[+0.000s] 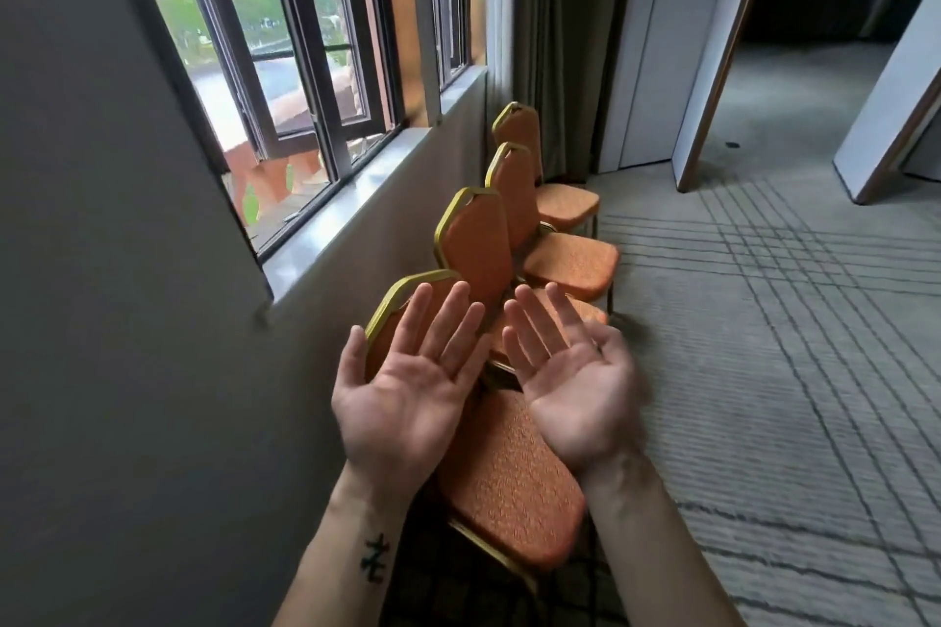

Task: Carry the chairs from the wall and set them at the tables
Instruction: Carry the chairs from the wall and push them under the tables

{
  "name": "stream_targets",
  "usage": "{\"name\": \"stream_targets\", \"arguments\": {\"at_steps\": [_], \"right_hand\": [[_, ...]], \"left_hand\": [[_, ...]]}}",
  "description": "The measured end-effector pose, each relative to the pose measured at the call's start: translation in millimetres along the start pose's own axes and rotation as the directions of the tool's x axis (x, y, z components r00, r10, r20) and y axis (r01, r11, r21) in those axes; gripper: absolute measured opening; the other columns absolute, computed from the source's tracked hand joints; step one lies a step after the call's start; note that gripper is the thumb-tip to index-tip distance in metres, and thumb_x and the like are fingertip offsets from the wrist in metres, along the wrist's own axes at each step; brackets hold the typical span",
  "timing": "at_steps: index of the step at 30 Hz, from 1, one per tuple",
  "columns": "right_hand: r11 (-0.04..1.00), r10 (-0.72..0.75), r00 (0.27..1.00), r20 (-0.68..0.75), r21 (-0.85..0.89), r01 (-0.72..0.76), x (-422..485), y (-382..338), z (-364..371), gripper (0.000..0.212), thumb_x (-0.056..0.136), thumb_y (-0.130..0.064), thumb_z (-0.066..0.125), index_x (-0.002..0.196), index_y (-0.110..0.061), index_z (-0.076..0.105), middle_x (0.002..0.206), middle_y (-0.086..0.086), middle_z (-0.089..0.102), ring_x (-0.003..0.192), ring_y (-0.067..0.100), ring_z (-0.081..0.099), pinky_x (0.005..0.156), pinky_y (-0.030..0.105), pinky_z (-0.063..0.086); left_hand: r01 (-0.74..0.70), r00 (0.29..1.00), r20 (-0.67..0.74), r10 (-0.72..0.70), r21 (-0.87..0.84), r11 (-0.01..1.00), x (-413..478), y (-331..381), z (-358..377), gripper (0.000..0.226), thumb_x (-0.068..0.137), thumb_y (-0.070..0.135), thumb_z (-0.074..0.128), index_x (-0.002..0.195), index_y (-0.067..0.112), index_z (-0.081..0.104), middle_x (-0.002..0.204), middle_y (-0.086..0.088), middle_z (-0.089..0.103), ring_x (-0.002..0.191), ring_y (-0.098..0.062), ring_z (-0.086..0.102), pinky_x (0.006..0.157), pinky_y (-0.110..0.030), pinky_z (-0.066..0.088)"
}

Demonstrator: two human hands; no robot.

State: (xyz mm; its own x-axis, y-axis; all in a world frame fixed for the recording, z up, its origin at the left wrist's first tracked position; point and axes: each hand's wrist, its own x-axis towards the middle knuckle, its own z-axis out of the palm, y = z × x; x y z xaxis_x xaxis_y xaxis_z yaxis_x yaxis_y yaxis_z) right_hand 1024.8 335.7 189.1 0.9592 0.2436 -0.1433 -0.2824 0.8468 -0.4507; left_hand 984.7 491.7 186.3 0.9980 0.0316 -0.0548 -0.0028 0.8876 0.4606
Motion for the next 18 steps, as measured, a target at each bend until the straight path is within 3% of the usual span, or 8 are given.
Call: {"name": "stream_targets", "arguments": {"at_steps": [3, 7, 18], "right_hand": [[1.000, 0.015, 1.000, 0.019, -0.002, -0.015, 70, -14, 13, 0.051, 0.101, -0.031, 0.039, 0.147, -0.011, 0.050, 0.140, 0.019, 0.062, 0.129, 0.035, 0.061, 0.110, 0.047, 0.046], [0.999, 0.032, 0.999, 0.022, 0.006, -0.033, 138, -24, 18, 0.048, 0.097, -0.030, 0.043, 0.140, -0.013, 0.056, 0.140, 0.019, 0.062, 0.129, 0.034, 0.061, 0.110, 0.047, 0.045], [0.998, 0.061, 0.984, -0.166, 0.019, -0.058, 307, 21, 0, 0.049, 0.103, -0.030, 0.036, 0.145, -0.010, 0.051, 0.138, 0.021, 0.062, 0.127, 0.036, 0.062, 0.112, 0.048, 0.041]], "left_hand": [[-0.032, 0.999, -0.003, 0.032, -0.012, 0.999, 66, 13, -2, 0.069, 0.103, 0.061, 0.033, 0.147, 0.013, 0.056, 0.153, -0.020, 0.050, 0.141, -0.041, 0.049, 0.120, -0.058, 0.026], [-0.057, 0.998, -0.043, 0.055, -0.047, 0.997, 136, 22, -3, 0.068, 0.102, 0.058, 0.036, 0.151, 0.014, 0.051, 0.154, -0.020, 0.050, 0.141, -0.041, 0.048, 0.122, -0.058, 0.025], [0.087, 0.979, -0.192, -0.070, 0.082, 0.993, 316, 55, -68, 0.069, 0.103, 0.059, 0.029, 0.154, 0.014, 0.044, 0.151, -0.021, 0.053, 0.141, -0.042, 0.049, 0.123, -0.058, 0.024]]}}
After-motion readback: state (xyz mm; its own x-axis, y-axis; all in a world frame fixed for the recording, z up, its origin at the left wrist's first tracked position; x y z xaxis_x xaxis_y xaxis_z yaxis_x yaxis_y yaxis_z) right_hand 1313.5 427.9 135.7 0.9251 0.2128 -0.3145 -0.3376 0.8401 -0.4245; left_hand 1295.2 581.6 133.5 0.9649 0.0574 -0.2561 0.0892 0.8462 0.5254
